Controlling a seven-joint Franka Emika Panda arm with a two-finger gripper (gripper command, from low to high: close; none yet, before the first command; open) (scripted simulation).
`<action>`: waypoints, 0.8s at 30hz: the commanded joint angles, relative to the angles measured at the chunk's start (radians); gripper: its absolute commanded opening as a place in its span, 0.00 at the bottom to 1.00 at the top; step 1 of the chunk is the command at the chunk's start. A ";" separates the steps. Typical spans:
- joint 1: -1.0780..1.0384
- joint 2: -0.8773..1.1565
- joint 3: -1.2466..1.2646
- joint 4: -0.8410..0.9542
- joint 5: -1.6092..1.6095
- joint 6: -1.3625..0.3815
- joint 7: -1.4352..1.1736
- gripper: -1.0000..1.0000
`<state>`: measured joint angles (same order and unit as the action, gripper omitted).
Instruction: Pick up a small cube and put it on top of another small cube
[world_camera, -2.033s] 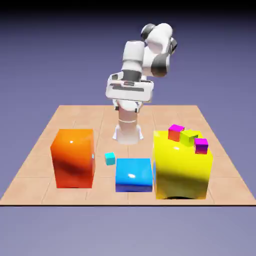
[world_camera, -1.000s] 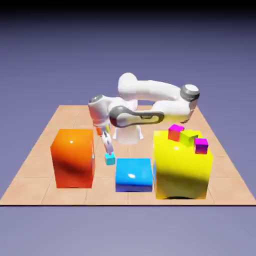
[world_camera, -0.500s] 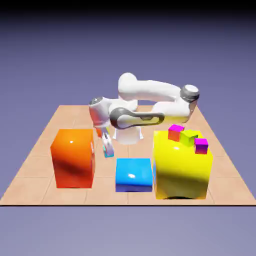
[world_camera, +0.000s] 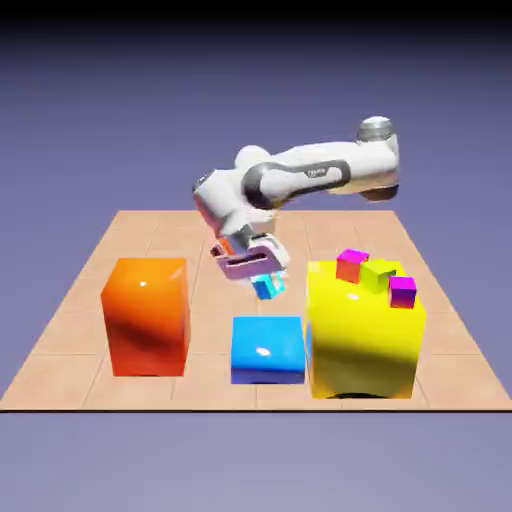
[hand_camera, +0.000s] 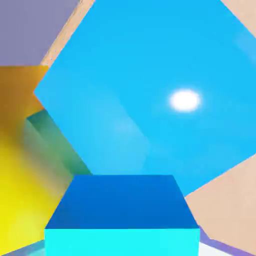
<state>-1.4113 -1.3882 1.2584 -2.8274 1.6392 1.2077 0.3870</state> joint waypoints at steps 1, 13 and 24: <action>0.029 0.032 -0.036 0.016 -0.035 0.012 0.024 0.00; 0.451 0.446 -0.304 0.252 -0.539 0.238 0.498 0.00; 0.827 0.815 -0.430 0.478 -1.017 0.489 0.971 0.00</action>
<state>-0.5843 -0.5731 0.8284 -2.3495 0.6238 1.6970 1.3579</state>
